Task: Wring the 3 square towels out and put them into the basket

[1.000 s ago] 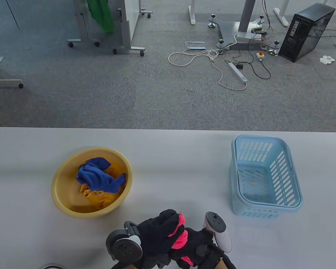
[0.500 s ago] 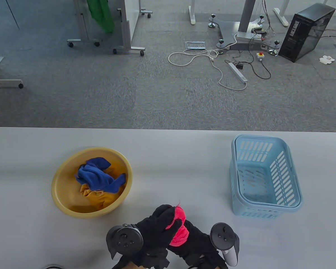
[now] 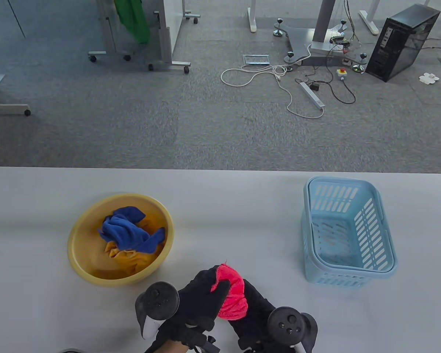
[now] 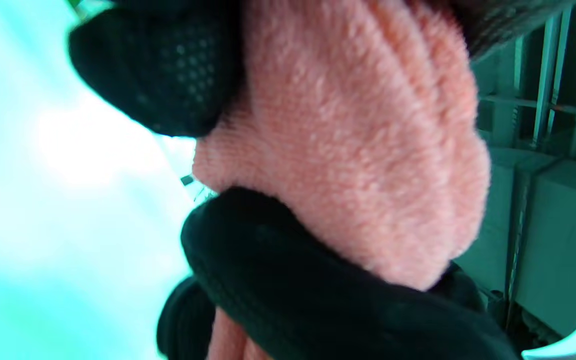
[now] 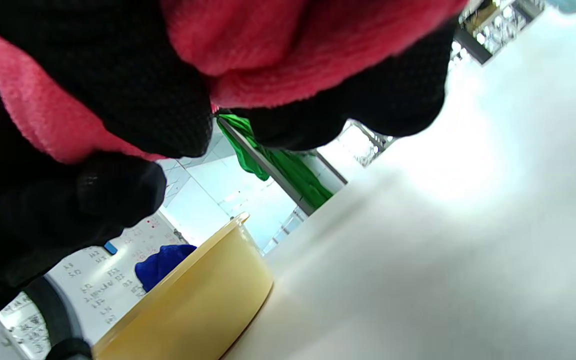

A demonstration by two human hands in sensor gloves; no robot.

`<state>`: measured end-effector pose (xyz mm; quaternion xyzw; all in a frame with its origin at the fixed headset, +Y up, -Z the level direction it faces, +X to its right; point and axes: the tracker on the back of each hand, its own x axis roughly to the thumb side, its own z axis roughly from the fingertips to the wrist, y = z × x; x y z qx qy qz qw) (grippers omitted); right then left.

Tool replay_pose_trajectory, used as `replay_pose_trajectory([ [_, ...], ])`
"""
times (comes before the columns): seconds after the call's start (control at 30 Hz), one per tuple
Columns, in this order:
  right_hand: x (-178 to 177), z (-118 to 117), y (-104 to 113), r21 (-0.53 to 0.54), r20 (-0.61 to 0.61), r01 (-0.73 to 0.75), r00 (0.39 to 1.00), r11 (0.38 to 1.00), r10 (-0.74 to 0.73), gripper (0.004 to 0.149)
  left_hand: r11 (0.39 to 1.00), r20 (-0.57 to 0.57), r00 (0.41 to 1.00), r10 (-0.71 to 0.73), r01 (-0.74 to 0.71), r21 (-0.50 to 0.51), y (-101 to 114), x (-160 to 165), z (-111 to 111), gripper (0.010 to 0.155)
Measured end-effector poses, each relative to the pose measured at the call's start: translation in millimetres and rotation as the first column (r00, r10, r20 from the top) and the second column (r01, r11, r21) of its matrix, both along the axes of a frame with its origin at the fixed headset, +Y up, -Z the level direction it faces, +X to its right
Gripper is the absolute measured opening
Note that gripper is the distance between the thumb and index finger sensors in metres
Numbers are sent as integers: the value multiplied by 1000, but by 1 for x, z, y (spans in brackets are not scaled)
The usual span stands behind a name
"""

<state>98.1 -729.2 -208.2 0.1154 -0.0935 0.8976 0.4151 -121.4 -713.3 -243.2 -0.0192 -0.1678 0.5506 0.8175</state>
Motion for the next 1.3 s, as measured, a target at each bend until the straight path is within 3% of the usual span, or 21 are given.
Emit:
replay_pose_trajectory([
  [0.2,0,4,12,78,63,-119,991,990,114,77,993,20,999,32,-30,-112,-6,-2,-3,66],
  [0.3,-3,6,18,95,99,-197,977,976,188,78,997,-46,999,-11,7,-72,-4,-3,-2,66],
  [0.47,-3,9,34,153,143,-340,937,928,320,79,991,-49,999,16,-22,-129,-6,-4,-2,70],
  [0.57,1,10,47,175,182,-433,897,884,404,79,993,5,993,119,-119,-9,-6,-2,-3,69],
  [0.73,14,9,71,126,235,-480,865,868,444,81,982,45,983,176,-179,64,-1,-5,-2,71],
  [1.07,56,7,122,31,357,-457,836,889,417,86,973,-22,995,-102,105,207,4,-14,4,73],
  [1.17,67,4,135,5,395,-418,836,909,382,90,964,-29,986,-164,166,209,4,-13,3,74],
  [1.23,75,0,140,-8,434,-376,833,926,343,103,955,-33,976,-217,219,200,3,-13,3,77],
  [1.3,82,-6,145,-35,463,-344,826,938,320,106,947,-38,964,-262,265,180,2,-12,3,79],
])
